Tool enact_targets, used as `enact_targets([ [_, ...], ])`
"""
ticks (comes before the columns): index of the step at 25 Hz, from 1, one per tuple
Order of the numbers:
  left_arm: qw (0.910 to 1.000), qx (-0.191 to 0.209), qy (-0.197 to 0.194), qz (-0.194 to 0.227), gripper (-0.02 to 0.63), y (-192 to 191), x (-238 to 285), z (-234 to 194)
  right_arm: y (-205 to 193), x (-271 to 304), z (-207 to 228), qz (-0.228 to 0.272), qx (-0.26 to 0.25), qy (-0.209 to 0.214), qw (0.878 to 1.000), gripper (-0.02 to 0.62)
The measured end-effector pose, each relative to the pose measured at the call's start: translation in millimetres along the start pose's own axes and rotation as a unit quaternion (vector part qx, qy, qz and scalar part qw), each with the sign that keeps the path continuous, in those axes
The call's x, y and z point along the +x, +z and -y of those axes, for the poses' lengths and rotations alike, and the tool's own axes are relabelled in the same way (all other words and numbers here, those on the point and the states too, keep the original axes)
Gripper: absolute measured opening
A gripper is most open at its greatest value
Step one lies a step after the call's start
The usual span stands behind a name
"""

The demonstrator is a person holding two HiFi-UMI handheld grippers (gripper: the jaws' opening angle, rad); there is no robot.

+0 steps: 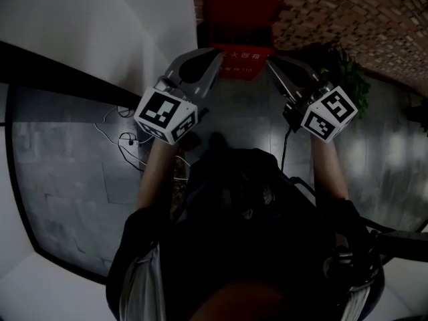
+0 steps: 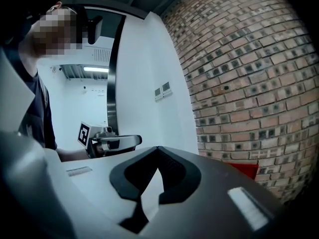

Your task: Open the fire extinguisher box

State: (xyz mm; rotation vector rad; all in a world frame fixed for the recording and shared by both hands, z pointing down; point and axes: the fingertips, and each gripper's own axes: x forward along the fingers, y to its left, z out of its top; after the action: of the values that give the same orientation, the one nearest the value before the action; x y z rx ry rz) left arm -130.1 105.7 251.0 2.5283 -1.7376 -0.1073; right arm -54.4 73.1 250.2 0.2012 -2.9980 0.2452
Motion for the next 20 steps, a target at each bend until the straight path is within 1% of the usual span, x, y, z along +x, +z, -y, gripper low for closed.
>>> enact_targets([
  [4,0.9998,0.020,0.000,0.006,-0.002,10,6,22,0,-26,-4,0.014,-0.003,-0.001,1.000,0.000],
  [8,0.9989,0.039,0.002,0.023,-0.002,23,14,61,0,-62,-12,0.021,-0.017,0.006,1.000,0.000],
  [12,0.9980,0.051,0.005,0.037,-0.002,27,19,97,-4,-99,-20,0.025,-0.035,0.006,0.999,0.000],
  [16,0.9979,0.057,0.014,0.026,-0.002,20,16,125,-13,-130,-28,0.027,-0.030,0.010,0.999,0.000],
  [18,0.9980,0.060,0.012,0.017,-0.002,15,16,138,-18,-141,-29,0.029,-0.019,0.011,0.999,0.000],
  [20,0.9974,0.072,0.007,0.003,-0.002,9,14,151,-22,-148,-33,0.036,-0.001,0.016,0.999,0.000],
])
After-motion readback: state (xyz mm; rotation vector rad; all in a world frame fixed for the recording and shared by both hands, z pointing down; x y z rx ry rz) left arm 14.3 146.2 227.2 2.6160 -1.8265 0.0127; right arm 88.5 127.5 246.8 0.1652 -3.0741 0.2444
